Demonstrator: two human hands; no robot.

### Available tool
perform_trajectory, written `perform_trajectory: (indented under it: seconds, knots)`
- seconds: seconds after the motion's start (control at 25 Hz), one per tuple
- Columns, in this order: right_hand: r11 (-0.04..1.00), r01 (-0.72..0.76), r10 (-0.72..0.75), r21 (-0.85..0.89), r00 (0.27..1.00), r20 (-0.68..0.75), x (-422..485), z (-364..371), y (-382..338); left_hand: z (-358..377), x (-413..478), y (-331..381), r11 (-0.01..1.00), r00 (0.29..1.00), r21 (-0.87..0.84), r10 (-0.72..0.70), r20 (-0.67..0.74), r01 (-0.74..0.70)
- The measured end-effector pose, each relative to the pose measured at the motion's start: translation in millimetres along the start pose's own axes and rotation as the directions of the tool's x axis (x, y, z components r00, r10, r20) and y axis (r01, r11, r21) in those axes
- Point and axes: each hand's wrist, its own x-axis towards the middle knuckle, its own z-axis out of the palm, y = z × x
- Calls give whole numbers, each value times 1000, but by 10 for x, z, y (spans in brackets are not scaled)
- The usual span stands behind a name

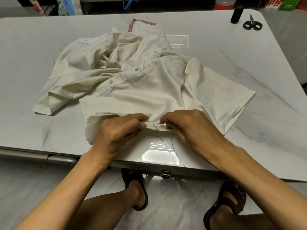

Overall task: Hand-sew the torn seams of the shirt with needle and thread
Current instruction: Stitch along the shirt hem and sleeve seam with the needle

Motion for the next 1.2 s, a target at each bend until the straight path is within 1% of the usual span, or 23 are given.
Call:
perform_trajectory:
  seconds: [1.0,1.2]
  knots:
    - [999,-35,37,-35,998,41,35,17,-43,-19,1,-5,1000,999,-30,-1,35,2]
    - [998,-35,37,-48,997,62,47,6,-61,-38,34,4,999,998,-53,7,60,-4]
